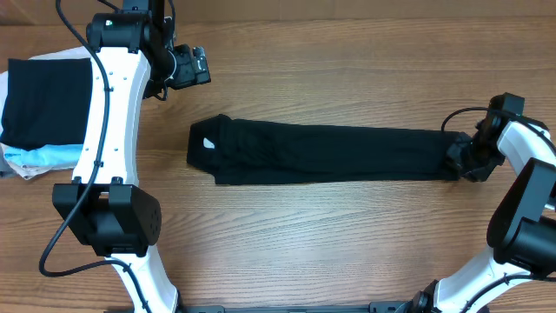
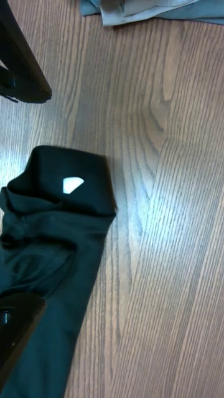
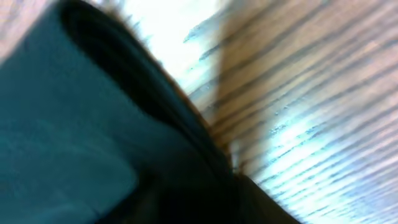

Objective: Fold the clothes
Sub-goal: 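Grasp the right end of the black strip with the right gripper and fold it leftward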

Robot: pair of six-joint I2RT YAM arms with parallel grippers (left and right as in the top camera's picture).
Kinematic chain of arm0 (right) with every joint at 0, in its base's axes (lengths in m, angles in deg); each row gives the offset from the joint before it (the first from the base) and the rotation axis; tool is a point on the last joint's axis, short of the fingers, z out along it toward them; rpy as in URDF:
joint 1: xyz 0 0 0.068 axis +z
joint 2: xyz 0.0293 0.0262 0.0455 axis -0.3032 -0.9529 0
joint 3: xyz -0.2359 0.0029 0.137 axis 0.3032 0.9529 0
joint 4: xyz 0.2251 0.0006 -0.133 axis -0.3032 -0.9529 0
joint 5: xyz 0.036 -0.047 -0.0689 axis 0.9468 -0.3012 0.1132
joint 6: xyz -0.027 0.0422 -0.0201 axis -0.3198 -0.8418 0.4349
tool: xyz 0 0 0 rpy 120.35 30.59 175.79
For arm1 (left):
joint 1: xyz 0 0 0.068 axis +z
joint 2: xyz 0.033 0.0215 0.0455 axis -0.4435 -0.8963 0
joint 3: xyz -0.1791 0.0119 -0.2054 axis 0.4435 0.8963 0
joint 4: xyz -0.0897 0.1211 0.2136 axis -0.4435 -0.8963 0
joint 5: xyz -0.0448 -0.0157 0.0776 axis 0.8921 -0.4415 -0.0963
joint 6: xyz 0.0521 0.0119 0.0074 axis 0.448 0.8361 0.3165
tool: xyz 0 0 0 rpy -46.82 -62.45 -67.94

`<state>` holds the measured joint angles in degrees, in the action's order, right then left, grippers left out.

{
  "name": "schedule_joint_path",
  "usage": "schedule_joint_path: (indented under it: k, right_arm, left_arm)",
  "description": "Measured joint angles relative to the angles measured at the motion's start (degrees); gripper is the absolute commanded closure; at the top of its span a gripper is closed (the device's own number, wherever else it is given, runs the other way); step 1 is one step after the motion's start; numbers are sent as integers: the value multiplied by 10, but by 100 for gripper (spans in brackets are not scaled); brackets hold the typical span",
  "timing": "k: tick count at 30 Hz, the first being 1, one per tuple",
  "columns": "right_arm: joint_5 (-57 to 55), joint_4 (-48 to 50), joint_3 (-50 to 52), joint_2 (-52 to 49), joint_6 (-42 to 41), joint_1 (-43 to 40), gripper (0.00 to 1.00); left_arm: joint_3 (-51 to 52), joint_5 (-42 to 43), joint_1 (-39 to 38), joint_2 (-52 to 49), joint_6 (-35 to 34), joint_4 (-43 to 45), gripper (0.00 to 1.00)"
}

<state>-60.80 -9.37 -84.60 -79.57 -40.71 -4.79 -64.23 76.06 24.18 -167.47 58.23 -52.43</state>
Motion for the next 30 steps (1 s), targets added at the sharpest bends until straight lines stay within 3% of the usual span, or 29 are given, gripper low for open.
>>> schedule_joint_path:
  k: [4, 6, 8, 10, 20, 30]
  right_arm:
    - [4, 2, 0, 0, 1, 3, 42]
    - [2, 1, 0, 0, 2, 3, 58]
    - [-1, 1, 2, 0, 0, 2, 82]
    - [5, 3, 3, 0, 0, -1, 96]
    - [7, -12, -13, -2, 9, -16, 96]
    - [26, -90, -124, -8, 40, -103, 96]
  left_arm:
    - [0, -2, 0, 0, 0, -1, 0]
    - [0, -2, 0, 0, 0, -1, 0]
    - [0, -2, 0, 0, 0, -1, 0]
    - [0, -2, 0, 0, 0, -2, 0]
    - [0, -2, 0, 0, 0, -2, 0]
    - [0, -2, 0, 0, 0, -2, 0]
